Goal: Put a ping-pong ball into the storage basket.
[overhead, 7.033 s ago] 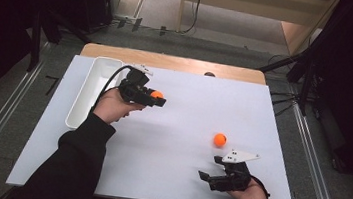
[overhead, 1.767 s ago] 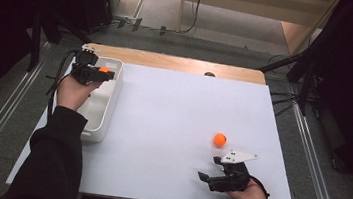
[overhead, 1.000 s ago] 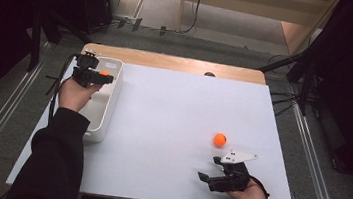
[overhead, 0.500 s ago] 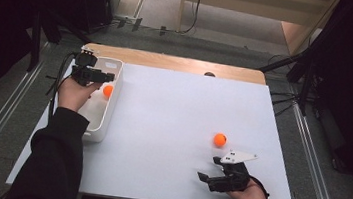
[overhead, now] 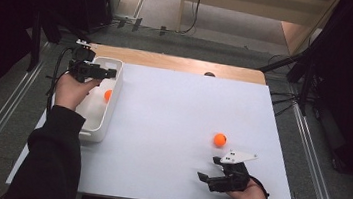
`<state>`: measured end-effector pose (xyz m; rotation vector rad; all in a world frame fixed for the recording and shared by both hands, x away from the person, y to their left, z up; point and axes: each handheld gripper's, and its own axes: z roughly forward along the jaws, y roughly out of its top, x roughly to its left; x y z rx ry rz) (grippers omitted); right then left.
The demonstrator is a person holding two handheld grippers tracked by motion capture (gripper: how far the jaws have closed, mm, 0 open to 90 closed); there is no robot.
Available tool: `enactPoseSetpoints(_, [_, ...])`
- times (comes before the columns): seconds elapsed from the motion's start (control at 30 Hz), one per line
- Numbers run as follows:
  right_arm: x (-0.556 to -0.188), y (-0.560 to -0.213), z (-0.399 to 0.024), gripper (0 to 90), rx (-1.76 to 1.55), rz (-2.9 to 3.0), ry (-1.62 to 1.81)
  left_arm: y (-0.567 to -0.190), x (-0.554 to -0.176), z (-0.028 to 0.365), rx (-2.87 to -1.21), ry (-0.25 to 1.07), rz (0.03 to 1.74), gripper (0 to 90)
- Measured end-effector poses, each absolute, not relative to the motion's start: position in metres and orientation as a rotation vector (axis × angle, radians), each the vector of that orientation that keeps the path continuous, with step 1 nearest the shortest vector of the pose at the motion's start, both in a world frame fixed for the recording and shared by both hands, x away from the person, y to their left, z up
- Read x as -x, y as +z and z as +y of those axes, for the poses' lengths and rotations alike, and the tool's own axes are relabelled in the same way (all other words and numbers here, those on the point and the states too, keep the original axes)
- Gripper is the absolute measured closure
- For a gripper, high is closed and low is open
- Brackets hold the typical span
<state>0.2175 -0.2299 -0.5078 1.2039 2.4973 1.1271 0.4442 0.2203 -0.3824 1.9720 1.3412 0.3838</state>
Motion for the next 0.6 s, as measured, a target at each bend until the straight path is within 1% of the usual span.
enactPoseSetpoints(0.47, [-0.217,-0.507,-0.23,16.8,-1.21,2.49,1.131,-0.364,-0.431,0.2,-1.998,0.322,1.199,28.5])
enactPoseSetpoints(0.6, [-0.217,-0.507,-0.231,16.8,-1.211,2.489,1.128,-0.361,-0.428,0.193,-1.994,0.28,1.151,28.5])
